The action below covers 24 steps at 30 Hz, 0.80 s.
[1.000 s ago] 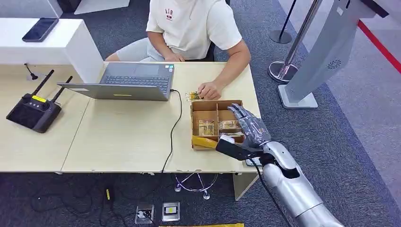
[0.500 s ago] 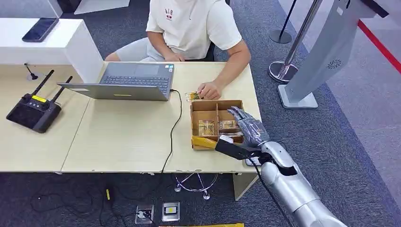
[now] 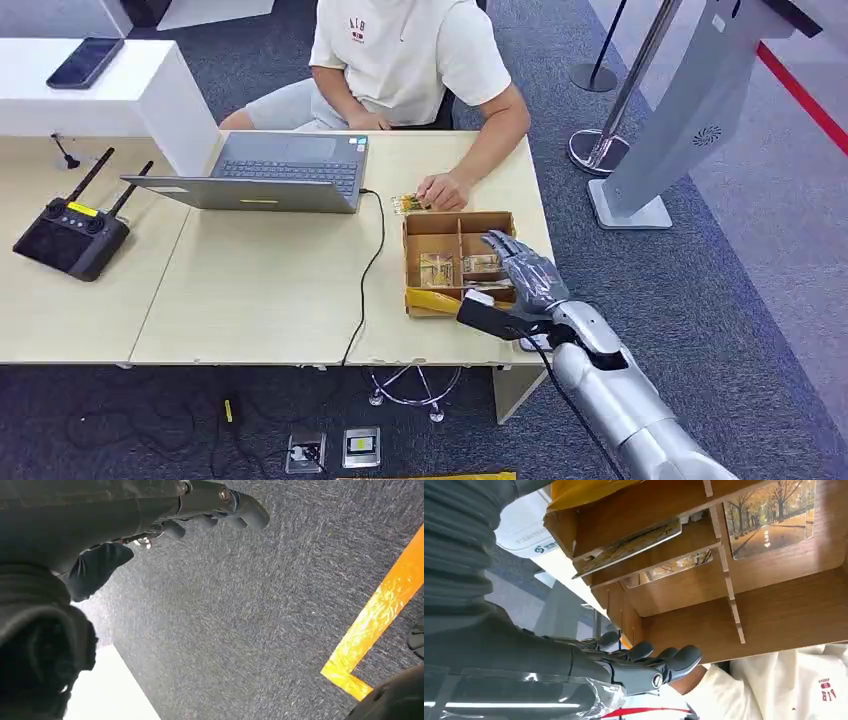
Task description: Pass the card to the sensor for recognition and then transmit it.
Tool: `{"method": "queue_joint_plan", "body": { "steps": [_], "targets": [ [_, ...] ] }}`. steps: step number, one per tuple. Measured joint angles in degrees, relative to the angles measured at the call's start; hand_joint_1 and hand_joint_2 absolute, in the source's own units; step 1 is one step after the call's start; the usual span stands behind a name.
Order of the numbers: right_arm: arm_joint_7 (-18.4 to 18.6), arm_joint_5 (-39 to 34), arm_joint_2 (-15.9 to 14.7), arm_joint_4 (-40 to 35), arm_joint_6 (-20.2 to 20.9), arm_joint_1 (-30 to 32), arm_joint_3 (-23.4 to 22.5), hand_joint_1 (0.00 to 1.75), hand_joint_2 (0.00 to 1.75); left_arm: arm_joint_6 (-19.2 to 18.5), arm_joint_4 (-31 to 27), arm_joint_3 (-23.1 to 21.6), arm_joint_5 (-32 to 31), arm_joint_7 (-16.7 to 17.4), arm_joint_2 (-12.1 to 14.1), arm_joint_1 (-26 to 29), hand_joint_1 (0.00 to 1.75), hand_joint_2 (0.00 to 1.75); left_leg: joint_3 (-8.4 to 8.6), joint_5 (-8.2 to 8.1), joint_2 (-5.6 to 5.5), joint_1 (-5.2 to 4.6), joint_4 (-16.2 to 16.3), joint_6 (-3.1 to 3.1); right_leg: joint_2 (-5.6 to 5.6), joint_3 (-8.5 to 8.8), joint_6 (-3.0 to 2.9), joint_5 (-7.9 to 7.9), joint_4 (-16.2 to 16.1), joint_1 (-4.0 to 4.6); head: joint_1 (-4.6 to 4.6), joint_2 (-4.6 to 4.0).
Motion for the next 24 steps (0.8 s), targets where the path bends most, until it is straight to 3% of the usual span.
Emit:
{"method": "queue_joint_plan", "body": {
  "steps": [7,8,9,10,11,17,24],
  "targets": [
    [0.0,0.0,0.0,1.1,-0.6,-0.2,0.0,0.0,1.75,0.0,0.0,0.1,0.0,0.0,0.0,0.0,0.0,0.0,-0.01,0.0,0.0,0.0,0.0,0.0,0.0,0.01,0.0,0.0,0.0,0.0,0.0,0.0],
    [0.0,0.0,0.0,1.2,-0.6,-0.2,0.1,0.28,1.75,0.0,0.0,0.1,0.0,-0.1,0.0,0.0,0.0,0.0,-0.01,0.0,0.0,0.0,0.0,0.0,0.0,0.01,0.0,0.0,0.0,0.0,0.0,0.0],
    [0.0,0.0,0.0,1.4,-0.6,-0.2,0.1,0.42,1.75,0.0,0.0,0.1,0.0,-0.1,0.0,0.0,0.0,0.0,0.0,0.0,0.0,0.0,0.0,0.0,0.0,0.0,0.0,0.0,0.0,0.0,0.0,0.0],
    [0.0,0.0,0.0,1.6,-0.6,-0.2,0.1,1.17,1.75,0.0,0.0,0.1,0.0,-0.2,0.0,0.0,0.0,0.0,0.0,0.0,0.0,0.0,0.0,0.0,0.0,0.01,0.0,0.0,0.0,0.0,0.0,0.0],
    [0.0,0.0,0.0,1.7,-0.6,-0.3,0.1,1.45,1.75,0.0,0.0,0.1,0.0,-0.2,0.0,0.0,0.0,0.0,0.0,0.0,0.0,0.0,0.0,0.0,0.0,0.0,0.0,0.0,0.0,0.0,0.0,0.0],
    [0.0,-0.8,0.3,2.5,-0.5,-0.6,0.1,1.75,1.75,0.0,0.0,0.1,0.1,-0.2,0.0,0.0,0.0,0.0,0.0,0.0,0.0,0.0,0.0,0.0,0.0,0.01,0.0,0.0,0.0,0.0,0.0,0.0],
    [0.0,-1.0,0.3,3.4,-0.5,-1.0,0.1,1.71,1.75,0.0,0.0,0.1,0.1,-0.2,0.0,0.0,0.0,0.0,-0.01,0.0,0.0,0.0,0.0,0.0,-0.01,0.0,0.0,0.0,0.0,0.0,0.0,0.0]
  ]
}}
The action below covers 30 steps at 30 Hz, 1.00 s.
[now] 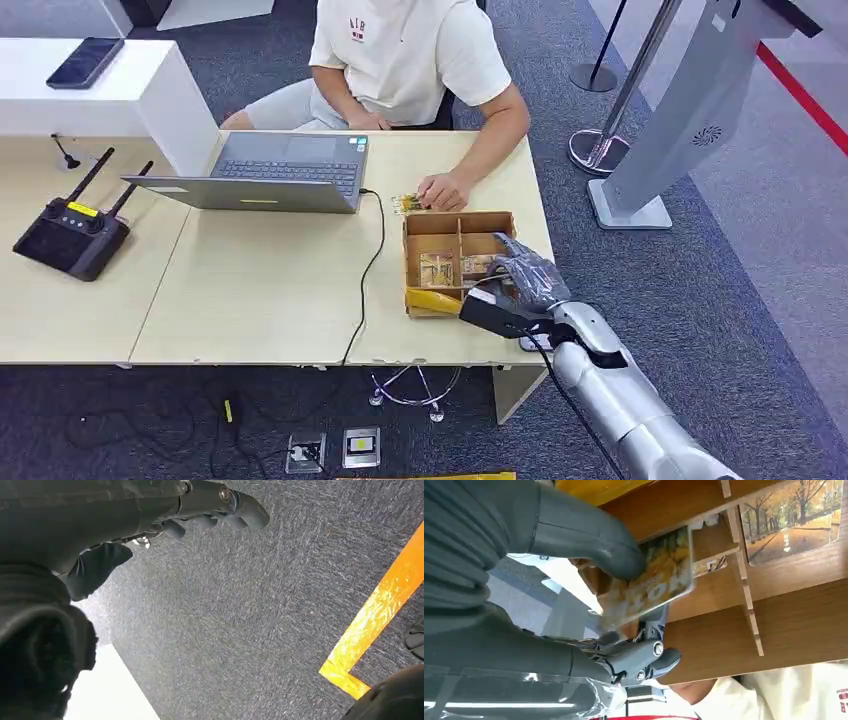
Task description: Pass the card to the sensor for recognition and then transmit it.
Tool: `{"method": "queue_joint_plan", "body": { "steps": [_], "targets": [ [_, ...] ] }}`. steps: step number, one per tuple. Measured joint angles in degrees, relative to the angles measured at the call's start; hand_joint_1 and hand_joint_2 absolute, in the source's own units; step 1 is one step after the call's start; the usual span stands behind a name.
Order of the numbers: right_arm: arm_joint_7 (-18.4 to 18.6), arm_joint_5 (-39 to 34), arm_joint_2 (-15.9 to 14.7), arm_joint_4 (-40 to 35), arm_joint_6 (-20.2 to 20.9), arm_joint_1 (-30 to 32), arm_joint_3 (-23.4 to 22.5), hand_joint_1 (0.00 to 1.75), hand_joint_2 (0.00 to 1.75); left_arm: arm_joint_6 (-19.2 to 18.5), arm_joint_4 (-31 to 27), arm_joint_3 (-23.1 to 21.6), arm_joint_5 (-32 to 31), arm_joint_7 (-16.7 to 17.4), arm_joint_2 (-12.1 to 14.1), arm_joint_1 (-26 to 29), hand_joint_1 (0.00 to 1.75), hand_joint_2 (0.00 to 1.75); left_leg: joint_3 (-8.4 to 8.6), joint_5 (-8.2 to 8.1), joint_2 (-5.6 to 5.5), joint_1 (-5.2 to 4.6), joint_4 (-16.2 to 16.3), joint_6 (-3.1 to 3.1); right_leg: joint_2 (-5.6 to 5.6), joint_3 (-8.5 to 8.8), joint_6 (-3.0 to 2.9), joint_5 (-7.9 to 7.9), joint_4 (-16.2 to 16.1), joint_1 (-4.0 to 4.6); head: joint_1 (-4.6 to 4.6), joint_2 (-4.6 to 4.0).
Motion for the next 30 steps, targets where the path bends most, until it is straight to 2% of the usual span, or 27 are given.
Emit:
{"method": "queue_joint_plan", "body": {
  "steps": [6,10,11,23,30],
  "targets": [
    [0.0,-0.5,0.3,0.9,-0.1,-0.5,0.0,1.66,1.75,0.0,0.0,0.0,0.0,-0.1,-0.1,0.0,0.0,0.0,0.0,0.0,0.0,0.0,0.0,0.0,0.01,0.0,0.0,0.0,0.0,0.0,0.0,0.0],
    [0.0,-0.6,0.3,1.3,-0.1,-0.6,0.0,1.68,1.75,0.0,0.0,0.0,0.0,-0.1,-0.1,0.0,0.0,0.0,0.0,0.0,0.0,0.0,0.0,0.0,0.0,0.0,0.0,0.0,0.0,0.0,0.0,0.0],
    [0.0,-0.7,0.3,1.5,-0.1,-0.7,0.0,1.73,1.75,0.0,0.0,0.0,0.0,-0.1,-0.1,0.0,0.0,0.0,0.0,0.0,0.0,0.0,0.0,0.0,0.0,0.0,0.0,0.0,0.0,0.0,0.0,0.0],
    [-0.1,-1.0,0.3,2.4,-1.4,-1.6,0.0,1.75,1.75,0.0,0.0,0.0,-0.1,-0.2,-0.1,0.0,0.0,0.0,0.01,0.0,0.0,0.0,0.0,0.0,0.0,0.0,0.0,0.0,0.0,0.0,0.0,0.0],
    [-0.1,-2.3,0.3,2.4,-3.5,-3.1,-0.3,1.75,1.75,0.0,0.0,0.0,-0.6,-0.2,-0.1,0.0,0.0,0.0,0.02,0.01,0.01,0.0,0.0,0.0,0.07,0.0,0.0,0.02,0.0,0.0,0.0,0.0]
  ]
}}
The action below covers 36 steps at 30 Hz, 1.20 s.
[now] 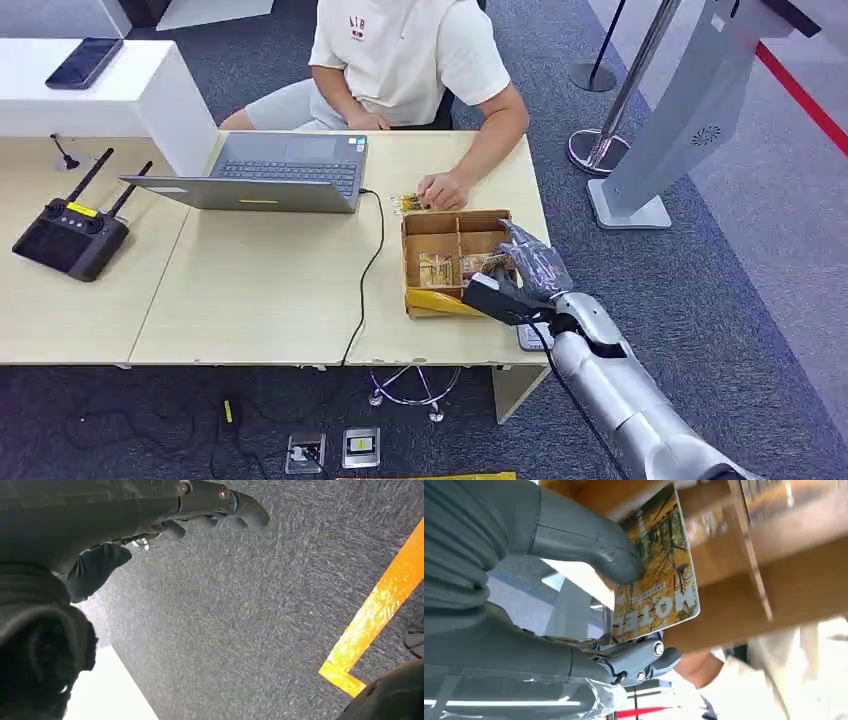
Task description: Pass the card to the sensor for recognition and then transmit it.
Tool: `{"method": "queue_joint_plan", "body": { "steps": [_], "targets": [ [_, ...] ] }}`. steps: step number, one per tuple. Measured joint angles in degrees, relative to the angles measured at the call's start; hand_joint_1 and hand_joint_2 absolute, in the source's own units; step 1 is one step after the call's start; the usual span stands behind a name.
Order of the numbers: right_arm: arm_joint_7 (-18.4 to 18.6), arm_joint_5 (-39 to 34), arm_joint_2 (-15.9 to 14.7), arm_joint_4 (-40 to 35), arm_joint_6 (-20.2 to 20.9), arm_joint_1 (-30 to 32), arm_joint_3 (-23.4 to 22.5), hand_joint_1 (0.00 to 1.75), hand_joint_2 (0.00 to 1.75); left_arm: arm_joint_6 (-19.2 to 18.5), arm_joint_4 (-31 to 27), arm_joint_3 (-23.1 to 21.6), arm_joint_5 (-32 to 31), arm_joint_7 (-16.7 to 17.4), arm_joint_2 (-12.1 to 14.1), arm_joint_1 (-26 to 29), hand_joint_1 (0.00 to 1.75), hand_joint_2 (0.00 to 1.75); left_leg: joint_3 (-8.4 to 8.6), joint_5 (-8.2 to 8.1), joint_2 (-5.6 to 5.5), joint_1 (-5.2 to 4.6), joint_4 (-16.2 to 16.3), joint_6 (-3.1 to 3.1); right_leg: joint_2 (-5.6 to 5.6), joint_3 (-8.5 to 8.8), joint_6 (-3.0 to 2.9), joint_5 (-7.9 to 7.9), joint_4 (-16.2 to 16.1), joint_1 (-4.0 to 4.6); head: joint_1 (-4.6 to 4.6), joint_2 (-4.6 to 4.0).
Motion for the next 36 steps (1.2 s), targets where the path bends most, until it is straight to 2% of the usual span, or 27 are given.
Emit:
{"method": "queue_joint_plan", "body": {
  "steps": [4,5,7,8,10,17,18,24,29,32,33,34,35,36],
  "targets": [
    [-0.3,-0.5,0.0,-0.7,-0.5,-3.4,-1.4,1.66,1.75,0.0,0.0,0.0,-0.3,-0.4,0.0,0.0,0.0,0.0,0.01,0.03,0.01,-0.01,0.0,0.01,0.0,-0.01,-0.03,0.03,0.0,0.0,0.0,0.0],
    [-0.4,-0.6,-0.1,-1.0,-0.5,-4.6,-1.7,1.71,1.75,0.0,0.0,0.0,-0.4,-0.5,0.0,0.0,0.0,0.0,0.01,0.03,0.01,-0.01,0.0,0.0,0.0,-0.01,-0.03,0.04,0.0,0.0,0.0,0.0],
    [-0.9,-0.7,-0.1,-1.5,-0.3,-6.8,-2.5,1.66,1.75,0.0,0.0,0.0,-0.6,-0.7,0.0,0.0,0.0,0.0,0.02,0.06,0.04,-0.01,0.0,-0.03,0.0,0.0,-0.03,0.04,0.0,0.0,0.0,0.0],
    [-1.0,-0.8,-0.1,-1.7,-0.2,-7.8,-2.8,1.73,1.75,0.0,0.0,0.0,-0.7,-0.8,0.0,0.1,0.0,0.0,0.01,0.06,0.04,-0.01,0.0,-0.03,0.0,-0.01,-0.02,0.04,0.0,0.0,0.0,0.0],
    [-1.2,-0.8,-0.1,-2.1,0.1,-9.7,-3.3,1.75,1.75,0.0,0.0,0.0,-0.9,-0.9,0.0,0.1,0.0,0.0,0.01,0.06,0.04,-0.01,0.0,-0.03,0.0,0.0,-0.02,0.04,0.0,0.0,0.0,0.0],
    [-3.3,-0.6,-0.1,-1.9,0.2,-15.9,-4.0,1.69,1.75,0.0,0.0,0.0,-2.8,-1.1,-0.1,0.1,0.0,0.0,-0.04,0.06,0.03,0.0,0.0,-0.03,-0.01,0.0,-0.03,0.04,0.0,0.0,0.0,0.0],
    [-3.6,-0.1,0.0,-1.3,0.1,-16.8,-4.0,1.75,1.75,0.0,0.0,0.0,-3.1,-1.1,0.0,0.1,0.0,0.0,-0.05,0.06,0.03,0.0,0.0,-0.03,-0.01,-0.01,-0.03,0.04,0.0,0.0,0.02,0.0],
    [-4.2,4.0,2.6,6.9,-0.7,-23.3,-3.0,1.73,1.75,0.0,-0.1,0.0,-4.2,-1.1,0.0,0.0,0.0,0.0,-0.04,0.07,0.0,0.01,0.0,-0.05,-0.03,-0.02,-0.03,0.04,0.0,0.01,-0.02,0.0],
    [-3.4,4.9,3.8,12.7,-1.0,-24.9,-2.1,1.73,1.75,0.0,-0.1,0.0,-4.7,-1.1,0.0,-0.4,0.0,0.0,-0.05,0.07,-0.04,0.02,0.0,-0.05,-0.09,-0.03,-0.03,0.04,0.0,0.02,0.0,0.0],
    [-2.7,5.0,4.3,15.5,-1.4,-25.3,-1.5,1.66,1.75,0.0,-0.1,0.0,-4.9,-1.1,0.0,-0.6,0.0,0.0,-0.05,0.07,-0.06,0.02,0.0,-0.05,-0.11,-0.02,-0.03,0.03,0.0,0.02,0.0,0.0],
    [-2.6,5.1,4.3,16.3,-1.5,-25.4,-1.4,1.57,1.75,0.0,-0.1,0.0,-4.9,-1.1,0.1,-0.6,0.0,0.0,-0.06,0.07,-0.06,0.02,0.0,-0.05,-0.1,-0.02,-0.03,0.03,0.0,0.02,0.0,0.0],
    [-2.6,5.2,4.6,17.2,-1.6,-25.5,-1.3,0.7,1.75,0.0,-0.1,0.0,-5.0,-1.1,0.1,-0.6,0.0,0.0,-0.06,0.07,-0.05,0.02,0.0,-0.05,-0.09,-0.03,-0.03,0.03,0.0,0.02,0.0,0.0],
    [-2.2,5.3,4.7,17.9,-1.7,-25.6,-1.2,0.28,1.75,0.0,-0.1,0.0,-5.0,-1.1,0.1,-0.7,0.0,0.0,-0.05,0.07,-0.04,0.02,0.0,-0.05,-0.09,-0.03,-0.03,0.03,0.0,0.02,0.0,0.0],
    [-2.0,5.4,4.7,18.8,-1.8,-25.7,-1.1,0.0,1.75,0.0,-0.1,0.0,-5.0,-1.1,0.2,-0.8,0.0,0.0,-0.05,0.07,-0.04,0.02,0.0,-0.05,-0.09,-0.02,-0.03,0.03,0.0,0.02,0.0,0.0]
  ]
}}
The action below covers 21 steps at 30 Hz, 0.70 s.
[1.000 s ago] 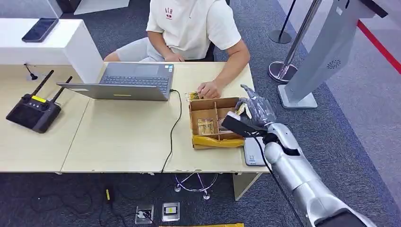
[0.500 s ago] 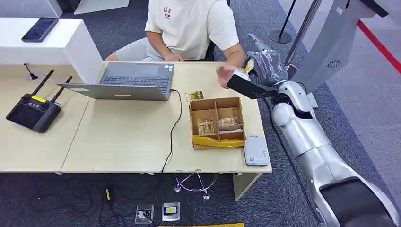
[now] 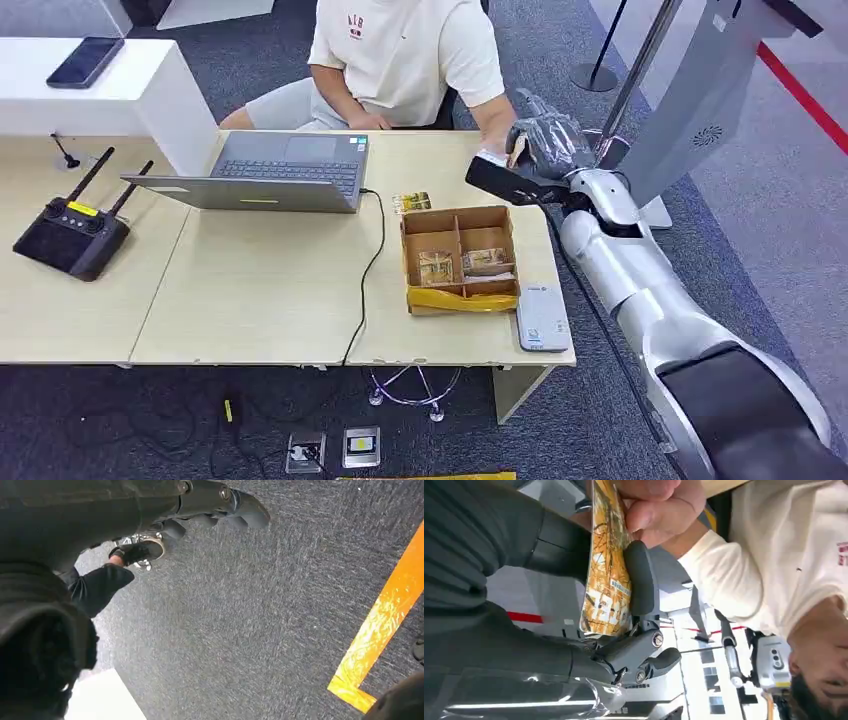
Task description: Pass the card to the sensor for recognition and then transmit it.
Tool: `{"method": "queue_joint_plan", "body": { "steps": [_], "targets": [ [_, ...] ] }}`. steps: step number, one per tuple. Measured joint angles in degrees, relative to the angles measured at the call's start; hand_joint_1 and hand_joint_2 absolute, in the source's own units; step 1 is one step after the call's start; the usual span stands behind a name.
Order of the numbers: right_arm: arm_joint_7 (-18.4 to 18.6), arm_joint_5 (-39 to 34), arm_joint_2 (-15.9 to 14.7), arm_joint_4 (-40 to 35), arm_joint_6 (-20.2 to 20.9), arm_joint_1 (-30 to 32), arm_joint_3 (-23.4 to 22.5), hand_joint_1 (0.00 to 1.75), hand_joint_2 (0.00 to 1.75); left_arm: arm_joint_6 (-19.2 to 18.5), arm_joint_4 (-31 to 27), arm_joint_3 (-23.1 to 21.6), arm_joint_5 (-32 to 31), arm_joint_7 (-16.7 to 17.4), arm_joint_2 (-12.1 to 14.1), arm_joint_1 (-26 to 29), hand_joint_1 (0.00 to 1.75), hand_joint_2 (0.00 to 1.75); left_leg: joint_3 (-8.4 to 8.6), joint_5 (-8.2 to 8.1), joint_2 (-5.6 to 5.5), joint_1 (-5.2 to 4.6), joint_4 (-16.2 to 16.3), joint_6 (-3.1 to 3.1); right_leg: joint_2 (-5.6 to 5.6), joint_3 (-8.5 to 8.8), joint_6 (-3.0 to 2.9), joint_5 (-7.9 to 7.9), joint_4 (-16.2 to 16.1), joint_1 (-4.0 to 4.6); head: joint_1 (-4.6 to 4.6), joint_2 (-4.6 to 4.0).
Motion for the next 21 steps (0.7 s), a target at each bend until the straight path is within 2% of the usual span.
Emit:
{"method": "queue_joint_plan", "body": {
  "steps": [4,11,15,16,19,21],
  "targets": [
    [0.4,0.4,0.1,1.7,-0.9,0.1,0.4,0.0,1.75,0.0,0.0,0.0,0.0,0.2,0.0,-0.1,0.0,0.0,0.01,0.0,0.0,0.0,0.0,0.0,0.03,0.0,0.0,0.0,0.0,0.0,0.0,0.0],
    [1.0,0.5,0.1,3.7,-7.3,0.2,0.6,0.0,1.75,0.0,0.0,0.0,0.5,0.2,0.0,0.0,0.0,0.0,0.02,0.0,0.01,0.01,0.0,0.0,0.03,-0.01,0.0,0.01,0.0,0.01,0.0,0.0],
    [-1.3,-2.0,-0.6,4.2,-17.9,-0.1,0.2,0.0,1.75,0.0,0.0,0.0,1.1,0.0,0.0,0.5,0.0,0.0,0.02,0.0,0.04,0.0,0.0,-0.01,0.07,-0.05,0.0,0.0,0.0,0.0,-0.02,0.0],
    [-2.5,-3.3,-0.8,4.2,-21.3,-0.2,-0.4,0.0,1.75,0.0,0.0,0.0,1.4,-0.2,0.0,0.6,0.0,0.0,0.02,0.0,0.04,0.0,0.0,0.0,0.06,-0.05,0.0,0.0,0.0,0.0,0.0,0.0],
    [-5.7,-8.0,-2.1,4.2,-28.2,-0.5,-2.2,0.0,1.75,0.0,0.0,0.0,2.1,-0.3,0.0,0.8,0.0,0.0,0.02,0.0,0.02,-0.01,0.0,0.0,0.02,-0.04,0.0,0.0,0.0,0.0,0.02,0.0],
    [-7.9,-10.9,-3.4,4.2,-29.3,-0.5,-4.4,0.0,1.75,0.0,0.0,0.0,2.9,-0.5,0.0,1.0,0.0,0.0,0.05,0.0,0.03,-0.05,0.0,0.0,0.04,-0.03,0.0,0.01,0.0,-0.04,0.02,0.0]
  ]
}}
